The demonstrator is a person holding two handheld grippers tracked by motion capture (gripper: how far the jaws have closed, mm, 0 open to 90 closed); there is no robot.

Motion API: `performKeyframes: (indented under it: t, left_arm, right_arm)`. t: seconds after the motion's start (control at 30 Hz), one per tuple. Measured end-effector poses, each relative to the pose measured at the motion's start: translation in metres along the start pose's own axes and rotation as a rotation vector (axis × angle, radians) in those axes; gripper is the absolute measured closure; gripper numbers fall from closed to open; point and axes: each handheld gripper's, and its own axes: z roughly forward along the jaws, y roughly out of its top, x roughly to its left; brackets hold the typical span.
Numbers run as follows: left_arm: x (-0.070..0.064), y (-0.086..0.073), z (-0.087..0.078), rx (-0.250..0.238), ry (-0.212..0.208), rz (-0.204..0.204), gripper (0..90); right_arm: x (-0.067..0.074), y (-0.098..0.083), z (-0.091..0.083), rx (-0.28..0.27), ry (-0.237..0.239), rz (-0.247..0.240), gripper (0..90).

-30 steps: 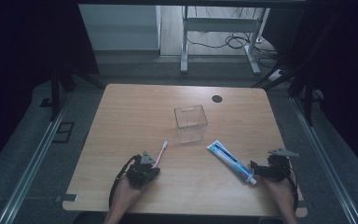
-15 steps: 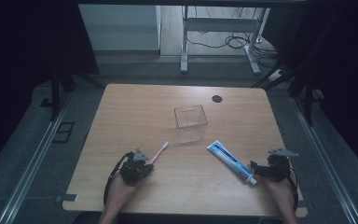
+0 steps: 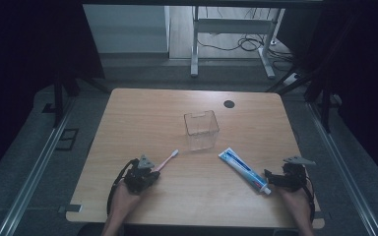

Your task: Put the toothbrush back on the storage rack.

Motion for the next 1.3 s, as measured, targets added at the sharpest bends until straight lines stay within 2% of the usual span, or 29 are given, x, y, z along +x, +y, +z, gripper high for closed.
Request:
performKeyframes:
  t: [0.13,0.33,0.43,0.57,0.87,1.3]
  left_arm:
    - [0.002,0.002,-0.005,-0.004,-0.01,-0.003,82.8]
    - [0.007,0.005,-0.01,0.0,-0.016,-0.01,79.8]
    - [0.009,0.008,-0.011,0.008,-0.023,-0.01,74.3]
    - [0.013,0.012,-0.011,0.017,-0.015,-0.005,71.4]
    - [0.02,0.023,-0.005,0.063,0.002,0.014,62.6]
    - [0.024,0.039,0.011,0.129,0.0,0.021,62.1]
  right_arm:
    - [0.0,0.0,0.0,0.001,0.0,0.0,8.3]
    - [0.0,0.0,0.0,0.001,0.0,0.0,8.3]
    - [0.0,0.0,0.0,0.001,0.001,-0.001,8.3]
    - [0.0,0.0,0.0,0.0,0.0,0.0,8.3]
    - [0.0,0.0,0.0,0.0,0.0,0.001,8.3]
    - [0.0,0.0,0.0,-0.001,0.0,-0.003,8.3]
